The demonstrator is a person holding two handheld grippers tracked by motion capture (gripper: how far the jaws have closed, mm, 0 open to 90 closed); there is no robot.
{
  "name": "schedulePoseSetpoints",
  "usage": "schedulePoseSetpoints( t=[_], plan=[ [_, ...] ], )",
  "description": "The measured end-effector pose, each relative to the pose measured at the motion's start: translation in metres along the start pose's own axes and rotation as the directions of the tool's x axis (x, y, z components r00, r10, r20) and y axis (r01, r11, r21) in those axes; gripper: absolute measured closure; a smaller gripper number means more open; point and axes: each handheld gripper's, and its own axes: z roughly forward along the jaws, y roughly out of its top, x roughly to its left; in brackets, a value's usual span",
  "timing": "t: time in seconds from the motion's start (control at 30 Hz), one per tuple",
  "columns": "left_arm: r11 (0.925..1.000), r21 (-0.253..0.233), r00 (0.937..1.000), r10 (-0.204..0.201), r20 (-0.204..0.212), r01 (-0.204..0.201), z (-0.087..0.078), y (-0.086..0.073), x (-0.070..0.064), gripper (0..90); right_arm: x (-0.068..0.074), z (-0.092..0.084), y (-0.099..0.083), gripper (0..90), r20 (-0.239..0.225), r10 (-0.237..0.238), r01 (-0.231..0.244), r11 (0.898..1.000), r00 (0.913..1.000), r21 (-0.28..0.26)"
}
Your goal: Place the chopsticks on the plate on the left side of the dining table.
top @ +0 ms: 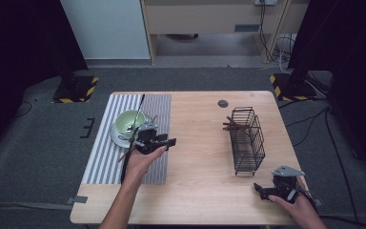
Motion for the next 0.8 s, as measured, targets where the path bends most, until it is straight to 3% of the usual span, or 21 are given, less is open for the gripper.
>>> schedulePoseSetpoints(
  t=[0.5, 0.8],
  plan=[
    [1.0, 0.005, 0.9981, 0.004, 0.062, -0.005, 0.013, 0.025, -0.023, 49.0, 0.0, 0.0, 0.0, 0.3, 0.0, 0.0, 0.0, 1.0, 1.0, 0.0],
    [0.9996, -0.009, 0.9945, 0.029, 0.1, -0.028, 0.02, 0.045, -0.042, 49.5, 0.0, 0.0, 0.0, 0.4, 0.0, 0.0, 0.0, 1.0, 1.0, 0.0]
  ],
)
